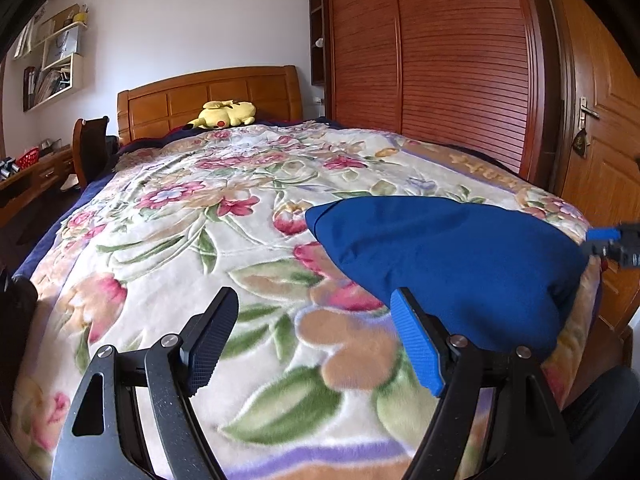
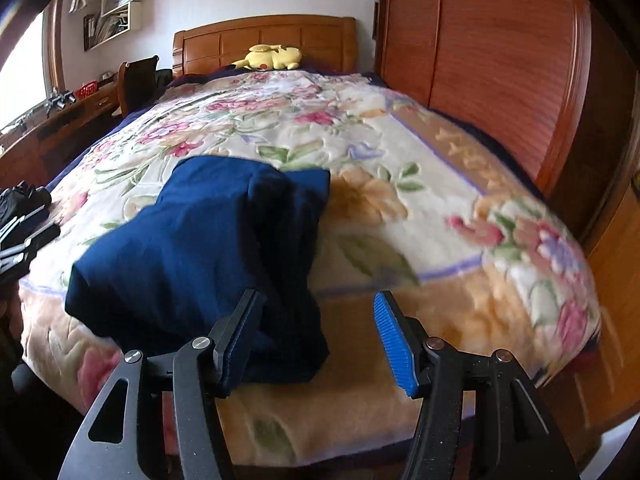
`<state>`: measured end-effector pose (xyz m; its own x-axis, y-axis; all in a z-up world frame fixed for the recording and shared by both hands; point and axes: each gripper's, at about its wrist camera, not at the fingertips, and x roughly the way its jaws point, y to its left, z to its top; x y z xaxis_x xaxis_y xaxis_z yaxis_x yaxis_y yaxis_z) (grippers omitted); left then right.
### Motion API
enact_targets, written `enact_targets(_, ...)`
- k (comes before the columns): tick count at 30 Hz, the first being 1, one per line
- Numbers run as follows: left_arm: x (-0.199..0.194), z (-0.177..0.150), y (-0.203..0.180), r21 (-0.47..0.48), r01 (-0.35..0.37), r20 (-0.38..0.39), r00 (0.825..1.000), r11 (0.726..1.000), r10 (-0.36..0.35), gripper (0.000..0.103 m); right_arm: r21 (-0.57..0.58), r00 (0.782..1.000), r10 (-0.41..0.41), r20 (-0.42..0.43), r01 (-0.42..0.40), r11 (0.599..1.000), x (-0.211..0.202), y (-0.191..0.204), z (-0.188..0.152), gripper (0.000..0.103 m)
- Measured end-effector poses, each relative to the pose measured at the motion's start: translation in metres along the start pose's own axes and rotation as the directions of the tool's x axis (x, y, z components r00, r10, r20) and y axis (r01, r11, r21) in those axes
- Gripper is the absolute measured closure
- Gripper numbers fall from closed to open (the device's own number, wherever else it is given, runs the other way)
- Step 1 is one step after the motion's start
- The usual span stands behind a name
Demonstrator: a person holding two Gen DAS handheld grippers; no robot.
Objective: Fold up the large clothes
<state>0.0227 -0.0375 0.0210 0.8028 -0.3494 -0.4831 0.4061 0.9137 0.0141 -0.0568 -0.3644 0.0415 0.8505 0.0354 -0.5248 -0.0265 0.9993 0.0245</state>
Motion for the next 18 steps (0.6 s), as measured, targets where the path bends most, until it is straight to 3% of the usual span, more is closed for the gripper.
enact_targets(3,0.017,0.007,-0.003,0.000,0.014,-0.031,0.999,1.000,-0.014,0.024,0.009,1.000,0.015,0.021,-0.015,1.000,0.006,-0.002,-0.012,0.043)
enact_targets(9,0.047,0.022,-0.013,0.081,-0.026,-0.044,0.999,0.996,0.030,0.024,-0.021,0.998,0.029,0.050,-0.028,0.999,-0.009,-0.001,-0.035,0.043)
enact_targets(18,0.108,0.046,-0.003,0.051,0.019,-0.105,0.994,0.999,-0.013,0.024,0.020,0.998,0.058,0.025,-0.058,0.998,0.014,-0.002,-0.038,0.043)
